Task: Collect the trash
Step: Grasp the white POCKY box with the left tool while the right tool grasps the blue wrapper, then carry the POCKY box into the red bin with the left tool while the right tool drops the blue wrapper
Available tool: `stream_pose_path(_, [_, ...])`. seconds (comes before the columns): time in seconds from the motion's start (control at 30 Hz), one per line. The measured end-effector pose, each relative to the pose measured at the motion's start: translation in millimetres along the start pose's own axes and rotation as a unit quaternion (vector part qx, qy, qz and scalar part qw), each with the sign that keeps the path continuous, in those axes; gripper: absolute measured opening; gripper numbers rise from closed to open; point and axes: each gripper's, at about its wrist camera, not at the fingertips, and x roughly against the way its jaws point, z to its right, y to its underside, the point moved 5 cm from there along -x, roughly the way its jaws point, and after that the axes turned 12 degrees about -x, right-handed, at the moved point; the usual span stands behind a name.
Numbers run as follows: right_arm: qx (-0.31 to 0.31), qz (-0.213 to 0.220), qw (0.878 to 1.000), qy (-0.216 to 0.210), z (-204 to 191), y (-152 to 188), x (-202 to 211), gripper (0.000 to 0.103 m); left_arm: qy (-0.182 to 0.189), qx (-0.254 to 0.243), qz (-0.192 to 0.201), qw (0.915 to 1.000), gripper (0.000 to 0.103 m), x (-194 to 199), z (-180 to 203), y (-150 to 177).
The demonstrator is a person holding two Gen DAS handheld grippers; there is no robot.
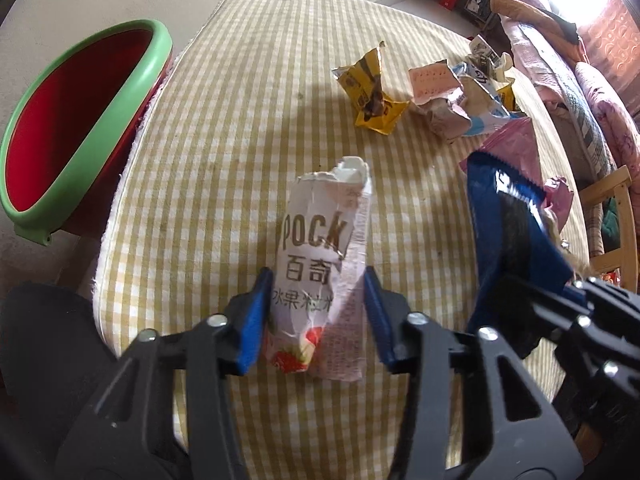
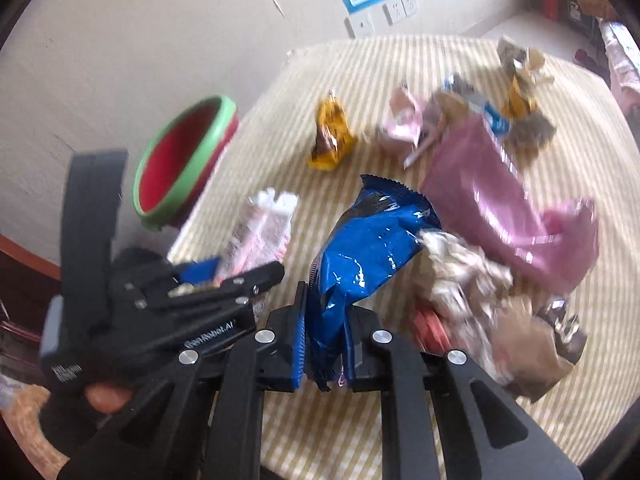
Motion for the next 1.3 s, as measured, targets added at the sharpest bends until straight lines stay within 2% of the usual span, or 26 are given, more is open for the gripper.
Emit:
stream_pose_path(0.13, [0.004,0.014,1.000,-0.008,-2.1,1.4,11.9,0.015,0.002,0.013,0.028,0.9995,0.038,10.2,-4.2,-3.3])
stream_pose_path(0.57, [0.011,0.036,0.999,-0.015,-10.4,-13.4,20.1,0.015,-0.043,0.038,0.104,0.9929,0.038,49.4,-22.3,-16.1])
stream_pose_path(1.0, [0.046,0.069,0.996,-0.023,-44.7,-34.9,35.2,0.015,-0.108,0.045,0.181,0.9765,0.038,106.6,-51.5,-34.5])
stream_pose_path(1.3, [0.067,0.080,0.994,-0.029,-65.5,-45.7,34.4,0.015,-0.128,0.050,0.208,0.9684,0.038,130.4,-65.7,-43.8])
